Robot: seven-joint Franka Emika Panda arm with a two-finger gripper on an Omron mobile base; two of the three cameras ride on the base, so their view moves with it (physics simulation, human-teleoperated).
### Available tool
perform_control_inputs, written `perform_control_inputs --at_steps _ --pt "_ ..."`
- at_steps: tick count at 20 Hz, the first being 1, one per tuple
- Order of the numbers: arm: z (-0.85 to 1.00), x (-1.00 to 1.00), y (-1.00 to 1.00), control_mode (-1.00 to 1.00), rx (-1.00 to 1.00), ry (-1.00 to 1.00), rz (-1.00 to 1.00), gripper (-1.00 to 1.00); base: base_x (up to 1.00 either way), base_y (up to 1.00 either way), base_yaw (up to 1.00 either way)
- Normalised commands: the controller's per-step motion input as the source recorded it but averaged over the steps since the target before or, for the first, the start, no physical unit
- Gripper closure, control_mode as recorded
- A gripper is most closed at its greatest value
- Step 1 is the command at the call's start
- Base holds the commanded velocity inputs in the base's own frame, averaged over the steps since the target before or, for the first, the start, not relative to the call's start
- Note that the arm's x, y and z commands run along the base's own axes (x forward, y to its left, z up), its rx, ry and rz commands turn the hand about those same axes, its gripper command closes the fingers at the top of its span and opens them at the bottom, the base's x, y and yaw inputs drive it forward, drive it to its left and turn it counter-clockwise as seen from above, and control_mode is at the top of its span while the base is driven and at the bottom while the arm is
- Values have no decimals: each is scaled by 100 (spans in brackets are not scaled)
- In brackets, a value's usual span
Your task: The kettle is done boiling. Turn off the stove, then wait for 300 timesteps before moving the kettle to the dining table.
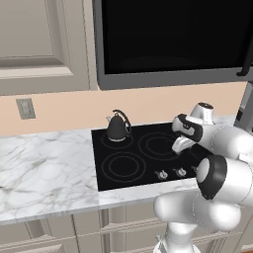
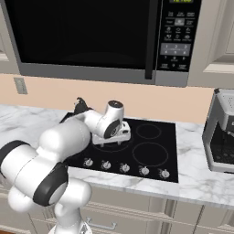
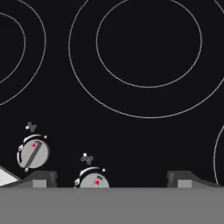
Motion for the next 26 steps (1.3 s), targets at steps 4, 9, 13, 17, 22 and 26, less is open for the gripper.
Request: perform_control_inputs --at_steps 4,9,13,17,22,26 --pt "3 1 1 -100 -2 -1 23 -100 0 0 0" --pt "0 0 22 -100 -5 -2 19 -100 0 0 0" --pt "0 3 32 -100 -2 -5 19 -100 0 0 0" --pt "0 4 25 -100 0 -9 14 -100 0 0 0" --pt "0 1 16 -100 0 -9 13 -100 0 0 0" --pt "3 6 18 -100 0 -6 11 -100 0 0 0"
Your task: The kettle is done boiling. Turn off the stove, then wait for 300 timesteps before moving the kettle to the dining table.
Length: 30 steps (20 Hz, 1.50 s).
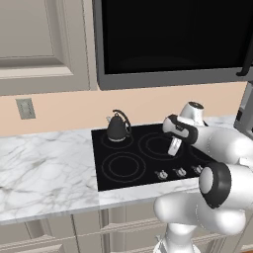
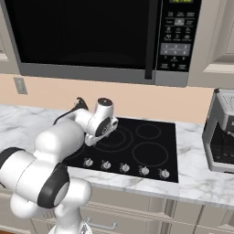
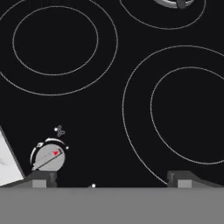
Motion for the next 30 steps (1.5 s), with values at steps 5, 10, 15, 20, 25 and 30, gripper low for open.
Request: perform_control_inputs --at_steps 5,10,15,20,25,30 --pt "2 7 20 -100 0 -5 10 -100 0 0 0" --pt "9 8 10 -100 5 -5 7 -100 0 0 0" --pt "4 0 9 -100 11 -4 8 -100 0 0 0" --pt "0 0 17 -100 11 -6 8 -100 0 0 0" --pt "1 5 17 -100 11 -5 5 -100 0 0 0" --pt "6 24 16 -100 12 -1 1 -100 0 0 0"
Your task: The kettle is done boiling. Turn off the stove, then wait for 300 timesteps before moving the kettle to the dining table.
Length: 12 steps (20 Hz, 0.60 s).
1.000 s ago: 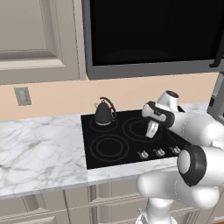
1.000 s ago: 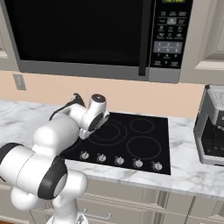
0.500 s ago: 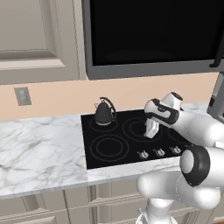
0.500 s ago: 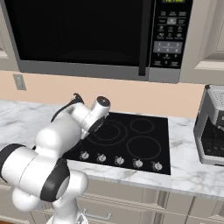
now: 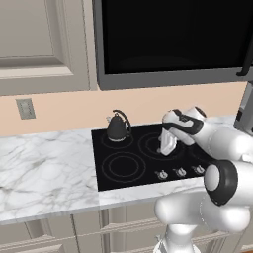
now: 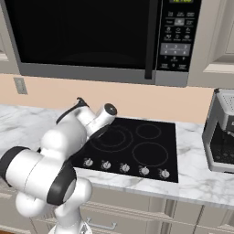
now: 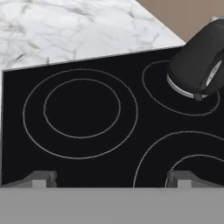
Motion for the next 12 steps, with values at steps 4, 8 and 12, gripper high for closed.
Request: perform_control_inputs --at_steps 4,8,12 --pt "10 37 16 -100 13 0 0 -100 0 0 0" --pt "14 37 14 -100 13 0 0 -100 0 0 0" --pt "16 35 13 -100 13 0 0 -100 0 0 0"
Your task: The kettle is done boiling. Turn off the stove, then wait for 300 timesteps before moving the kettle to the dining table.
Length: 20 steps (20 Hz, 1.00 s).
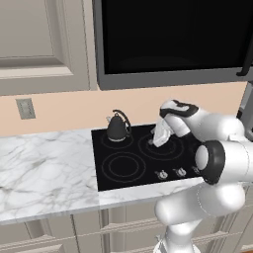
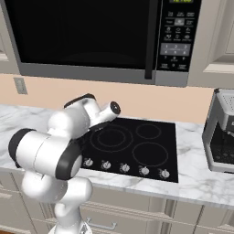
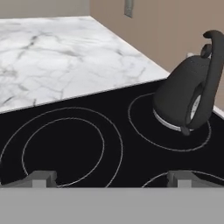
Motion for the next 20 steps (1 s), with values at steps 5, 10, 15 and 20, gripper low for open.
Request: perform_control_inputs --at_steps 5,10,15,20 --pt "2 10 5 -100 4 0 2 -100 0 0 0" --pt "0 15 0 -100 2 2 3 -100 0 0 0" --pt "-1 55 0 -100 6 8 17 -100 0 0 0" --pt "-18 43 11 -100 2 2 15 -100 0 0 0"
